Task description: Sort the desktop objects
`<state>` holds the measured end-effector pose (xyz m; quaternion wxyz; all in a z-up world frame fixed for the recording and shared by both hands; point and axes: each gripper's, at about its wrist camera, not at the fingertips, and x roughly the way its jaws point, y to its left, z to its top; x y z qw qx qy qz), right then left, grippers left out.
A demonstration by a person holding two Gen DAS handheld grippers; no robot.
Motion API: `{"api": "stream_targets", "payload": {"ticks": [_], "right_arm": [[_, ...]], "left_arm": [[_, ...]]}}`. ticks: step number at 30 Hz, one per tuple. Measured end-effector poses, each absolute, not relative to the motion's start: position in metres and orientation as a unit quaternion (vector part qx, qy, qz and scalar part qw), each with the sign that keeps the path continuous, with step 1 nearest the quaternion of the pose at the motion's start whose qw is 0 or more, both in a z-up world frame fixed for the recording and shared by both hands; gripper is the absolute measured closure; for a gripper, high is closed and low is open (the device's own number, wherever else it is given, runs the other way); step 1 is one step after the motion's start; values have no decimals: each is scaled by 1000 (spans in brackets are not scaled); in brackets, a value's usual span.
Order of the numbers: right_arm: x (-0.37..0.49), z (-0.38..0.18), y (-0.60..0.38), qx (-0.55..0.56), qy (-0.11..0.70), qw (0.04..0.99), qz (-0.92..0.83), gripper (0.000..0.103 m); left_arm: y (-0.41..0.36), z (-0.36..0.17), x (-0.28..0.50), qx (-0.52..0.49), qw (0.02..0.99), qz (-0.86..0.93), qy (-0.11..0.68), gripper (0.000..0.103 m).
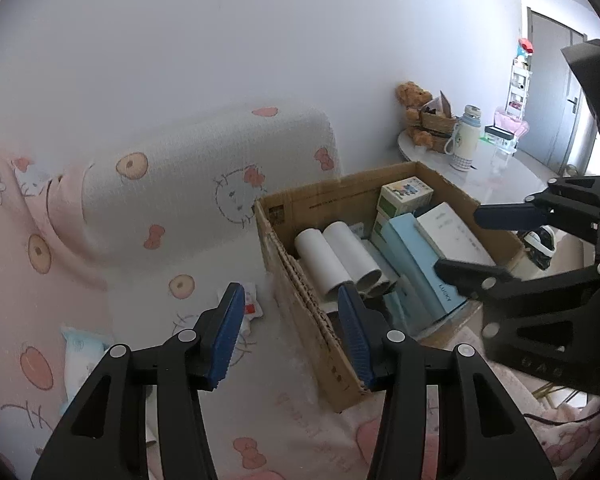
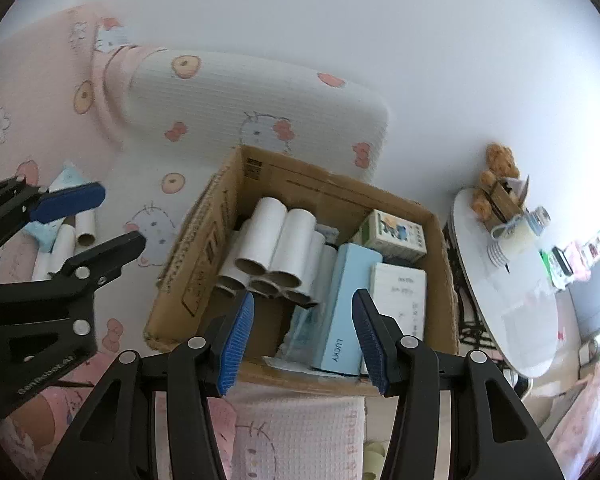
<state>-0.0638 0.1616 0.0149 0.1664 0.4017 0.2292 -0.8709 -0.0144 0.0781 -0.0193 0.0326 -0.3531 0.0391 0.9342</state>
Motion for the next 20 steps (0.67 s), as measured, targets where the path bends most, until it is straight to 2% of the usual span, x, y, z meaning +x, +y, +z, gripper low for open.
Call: {"api": "stream_targets", "payload": {"ticks": [20], "right_arm": [[-57, 11, 161, 397, 231, 185, -869, 55]], "left_arm": [[96, -30, -24, -378, 17, 922, 80, 50]]}}
